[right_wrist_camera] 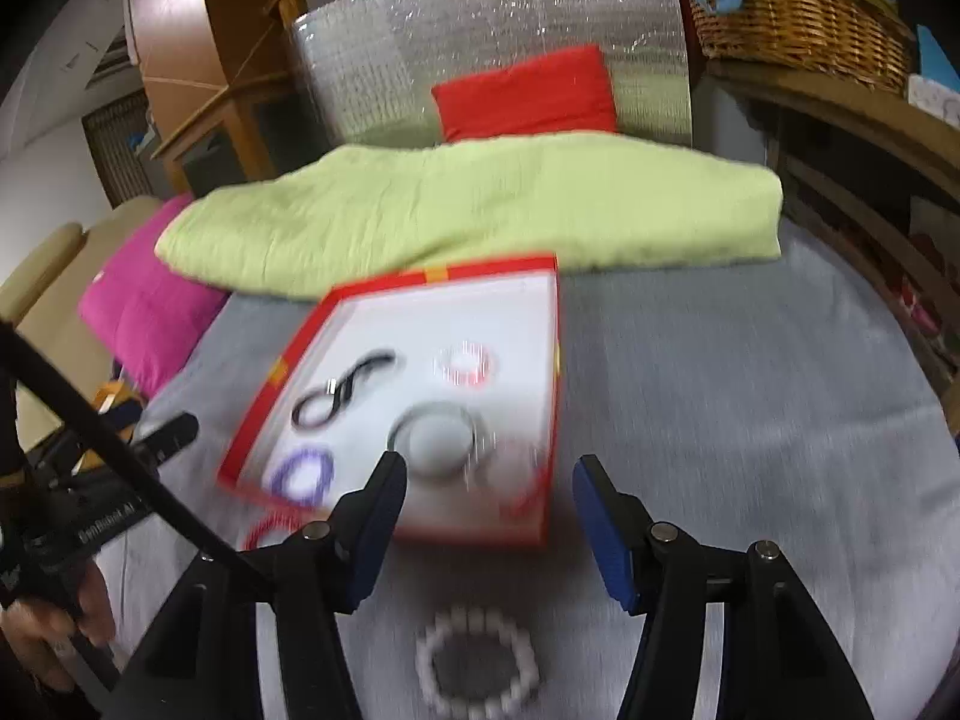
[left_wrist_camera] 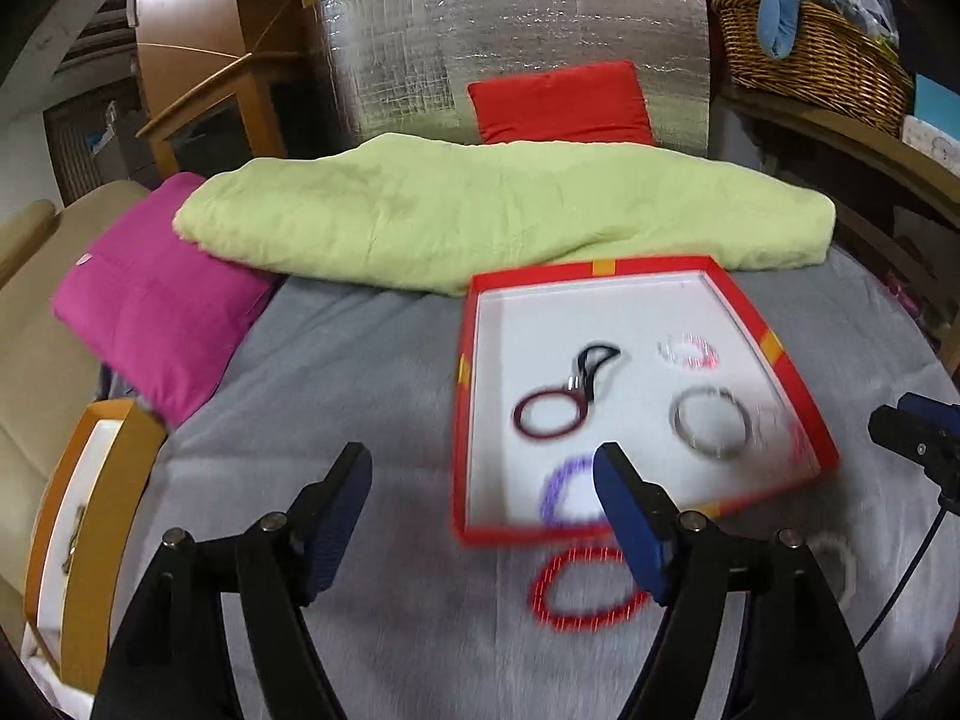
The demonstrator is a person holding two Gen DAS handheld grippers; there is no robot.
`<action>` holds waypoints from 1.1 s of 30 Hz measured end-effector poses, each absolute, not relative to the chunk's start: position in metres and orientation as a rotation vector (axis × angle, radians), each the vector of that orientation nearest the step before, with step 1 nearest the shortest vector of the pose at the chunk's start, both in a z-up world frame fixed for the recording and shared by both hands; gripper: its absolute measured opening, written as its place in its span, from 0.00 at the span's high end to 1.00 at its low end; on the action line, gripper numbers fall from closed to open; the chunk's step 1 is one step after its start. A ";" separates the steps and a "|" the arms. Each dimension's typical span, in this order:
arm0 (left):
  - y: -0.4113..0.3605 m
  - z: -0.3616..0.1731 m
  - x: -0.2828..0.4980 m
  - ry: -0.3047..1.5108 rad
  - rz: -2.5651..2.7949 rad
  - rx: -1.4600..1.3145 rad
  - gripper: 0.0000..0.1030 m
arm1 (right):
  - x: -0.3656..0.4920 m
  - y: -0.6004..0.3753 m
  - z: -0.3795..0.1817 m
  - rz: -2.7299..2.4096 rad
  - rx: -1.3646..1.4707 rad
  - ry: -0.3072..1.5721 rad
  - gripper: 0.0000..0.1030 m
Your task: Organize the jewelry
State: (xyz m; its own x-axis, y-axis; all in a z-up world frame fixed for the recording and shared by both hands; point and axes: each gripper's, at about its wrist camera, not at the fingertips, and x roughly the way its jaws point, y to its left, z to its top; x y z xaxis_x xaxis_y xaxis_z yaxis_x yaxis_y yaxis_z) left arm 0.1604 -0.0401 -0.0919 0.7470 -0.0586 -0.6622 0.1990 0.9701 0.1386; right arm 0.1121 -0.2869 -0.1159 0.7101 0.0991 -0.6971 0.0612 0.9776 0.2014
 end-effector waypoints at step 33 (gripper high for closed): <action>0.015 -0.107 0.093 0.711 -0.063 0.140 0.22 | 0.075 -0.235 -0.158 0.102 0.105 0.941 0.40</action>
State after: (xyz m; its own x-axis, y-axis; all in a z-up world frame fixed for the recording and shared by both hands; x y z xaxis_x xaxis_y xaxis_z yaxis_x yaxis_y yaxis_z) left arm 0.0935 0.0152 -0.1074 0.7562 -0.0101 -0.6542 0.1054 0.9887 0.1066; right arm 0.0745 -0.2354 -0.1584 0.5846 0.1335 -0.8002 -0.0418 0.9900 0.1346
